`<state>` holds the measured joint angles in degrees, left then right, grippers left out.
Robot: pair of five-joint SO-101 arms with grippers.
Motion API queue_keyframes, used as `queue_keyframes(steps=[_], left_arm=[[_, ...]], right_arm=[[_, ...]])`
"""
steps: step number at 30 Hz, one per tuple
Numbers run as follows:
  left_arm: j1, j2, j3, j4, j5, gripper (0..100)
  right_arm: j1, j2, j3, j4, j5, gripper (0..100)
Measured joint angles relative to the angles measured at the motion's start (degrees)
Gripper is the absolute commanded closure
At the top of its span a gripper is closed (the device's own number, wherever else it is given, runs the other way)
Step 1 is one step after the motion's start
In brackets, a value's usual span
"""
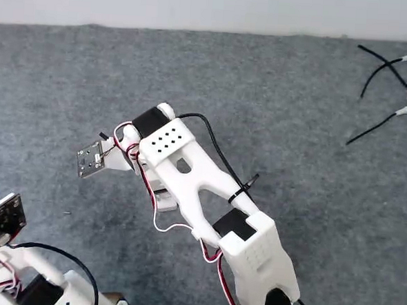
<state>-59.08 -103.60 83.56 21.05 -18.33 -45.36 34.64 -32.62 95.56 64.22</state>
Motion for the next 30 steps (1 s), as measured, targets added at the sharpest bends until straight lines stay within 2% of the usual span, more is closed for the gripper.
queue_keyframes(steps=[30], left_arm=[[0.0, 0.0, 0.0, 0.0, 0.0, 66]], right_arm=[[-0.44, 8.0, 0.44, -4.13, -0.09, 98.8]])
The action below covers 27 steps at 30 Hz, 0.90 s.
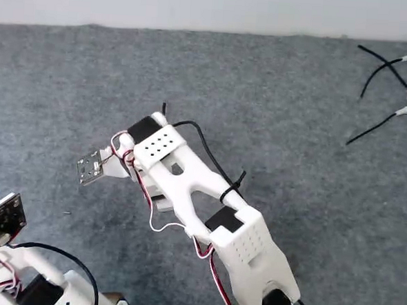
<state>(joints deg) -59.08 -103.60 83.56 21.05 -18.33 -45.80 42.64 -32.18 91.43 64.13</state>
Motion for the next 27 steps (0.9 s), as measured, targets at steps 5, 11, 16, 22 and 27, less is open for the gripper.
queue_keyframes(steps=[5, 11, 16, 22, 27], left_arm=[[0.0, 0.0, 0.09, 0.0, 0.0, 66], [0.0, 0.0, 0.7, 0.0, 0.0, 66], [0.0, 0.0, 0.7, 0.0, 0.0, 66], [0.0, 0.0, 0.7, 0.0, 0.0, 66], [0.0, 0.0, 0.7, 0.0, 0.0, 66]], right_arm=[[0.0, 0.7, 0.53, -0.79, 0.0, 98.8], [0.0, 0.7, 0.53, -0.79, 0.0, 98.8], [0.0, 0.7, 0.53, -0.79, 0.0, 98.8], [0.0, 0.7, 0.53, -0.79, 0.0, 98.8], [0.0, 0.7, 0.53, -0.18, -0.09, 98.9]])
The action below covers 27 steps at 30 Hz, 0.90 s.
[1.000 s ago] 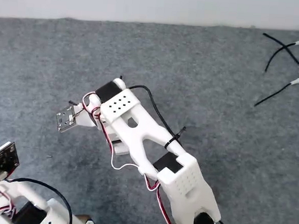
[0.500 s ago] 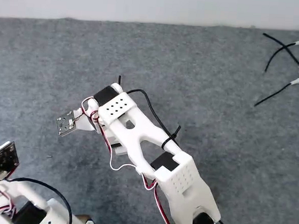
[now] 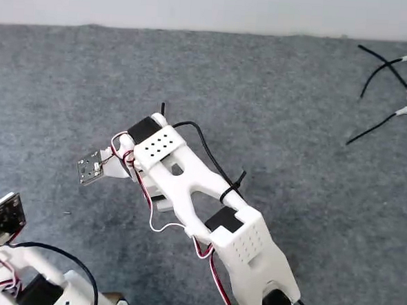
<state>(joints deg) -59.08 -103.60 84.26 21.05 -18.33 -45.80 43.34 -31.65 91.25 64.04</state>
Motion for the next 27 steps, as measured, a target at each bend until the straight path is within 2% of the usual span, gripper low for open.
queue_keyframes(steps=[10, 16, 20, 24, 27], left_arm=[[0.0, 0.0, 0.0, 0.0, 0.0, 66], [1.41, 0.0, 0.0, 0.0, 0.0, 65], [3.87, 0.0, 0.0, 0.0, 0.0, 62], [7.74, 0.0, 0.0, 0.09, 0.0, 62], [11.25, 0.0, -0.79, 3.69, 0.0, 62]], right_arm=[[0.0, 0.0, 0.0, 0.09, -2.99, 99.0], [-0.09, 3.43, -7.56, 2.99, -12.66, 97.5], [0.0, 6.77, -19.69, 8.79, -16.62, 87.1], [-0.18, 6.77, -30.15, 9.23, -21.27, 74.0], [-0.09, 5.89, -35.16, 9.32, -22.68, 70.1]])
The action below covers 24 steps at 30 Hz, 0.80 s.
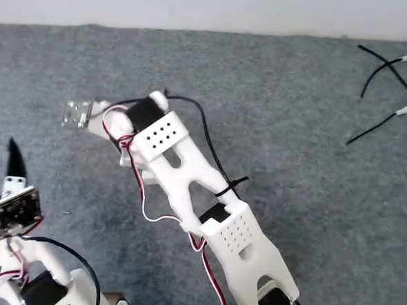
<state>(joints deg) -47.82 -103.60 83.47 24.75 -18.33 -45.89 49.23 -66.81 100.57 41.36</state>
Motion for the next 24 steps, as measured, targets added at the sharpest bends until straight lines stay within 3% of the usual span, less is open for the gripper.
queue_keyframes(steps=[10, 16, 24], left_arm=[[16.18, 0.0, -9.67, 24.88, 0.0, 62], [24.88, 0.0, -9.85, 32.79, 0.0, 62], [40.35, 0.0, -9.85, 42.99, 0.44, 62]], right_arm=[[7.21, -18.9, -3.69, 0.0, -1.85, 70.2], [12.48, -32.26, -2.99, 0.09, -7.74, 70.2], [18.29, -53.71, 25.32, 0.09, -11.6, 70.2]])
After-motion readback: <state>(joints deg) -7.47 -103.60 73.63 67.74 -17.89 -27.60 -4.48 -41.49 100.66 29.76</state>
